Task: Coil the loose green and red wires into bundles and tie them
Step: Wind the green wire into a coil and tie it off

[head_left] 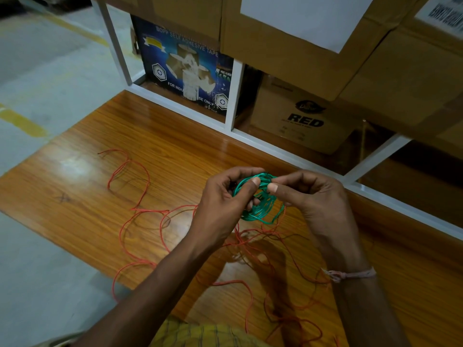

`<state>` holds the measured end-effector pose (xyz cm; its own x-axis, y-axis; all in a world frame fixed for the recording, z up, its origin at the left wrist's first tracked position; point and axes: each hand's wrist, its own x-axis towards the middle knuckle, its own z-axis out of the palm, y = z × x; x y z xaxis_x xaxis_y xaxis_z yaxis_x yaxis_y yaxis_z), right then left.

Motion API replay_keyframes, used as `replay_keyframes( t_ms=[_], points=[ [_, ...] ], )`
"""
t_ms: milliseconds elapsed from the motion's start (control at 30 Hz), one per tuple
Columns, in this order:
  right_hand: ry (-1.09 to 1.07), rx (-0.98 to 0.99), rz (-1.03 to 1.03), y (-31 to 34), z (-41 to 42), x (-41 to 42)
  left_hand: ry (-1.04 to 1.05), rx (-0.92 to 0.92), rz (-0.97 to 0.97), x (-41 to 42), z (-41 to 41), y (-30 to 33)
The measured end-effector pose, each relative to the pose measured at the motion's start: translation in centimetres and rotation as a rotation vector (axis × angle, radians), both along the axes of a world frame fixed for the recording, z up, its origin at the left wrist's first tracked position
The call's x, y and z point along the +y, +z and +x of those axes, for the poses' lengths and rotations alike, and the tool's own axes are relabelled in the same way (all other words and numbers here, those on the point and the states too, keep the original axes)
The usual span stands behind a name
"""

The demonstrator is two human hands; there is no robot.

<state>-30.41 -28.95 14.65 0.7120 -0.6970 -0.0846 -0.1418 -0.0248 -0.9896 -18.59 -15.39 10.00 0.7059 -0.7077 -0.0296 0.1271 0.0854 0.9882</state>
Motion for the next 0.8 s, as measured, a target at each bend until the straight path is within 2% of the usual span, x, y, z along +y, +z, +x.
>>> replay_keyframes(
  t_ms=[333,800],
  points=[
    [0.028,0.034,-0.014,-0.22,-0.13,-0.36,-0.009,0.012,-0.011,0.06,-0.09,0.07],
    [-0.024,0.01,0.06,-0.62,-0.18,-0.18,-0.028,-0.125,0.021,0.17,-0.24,0.08]
  ],
)
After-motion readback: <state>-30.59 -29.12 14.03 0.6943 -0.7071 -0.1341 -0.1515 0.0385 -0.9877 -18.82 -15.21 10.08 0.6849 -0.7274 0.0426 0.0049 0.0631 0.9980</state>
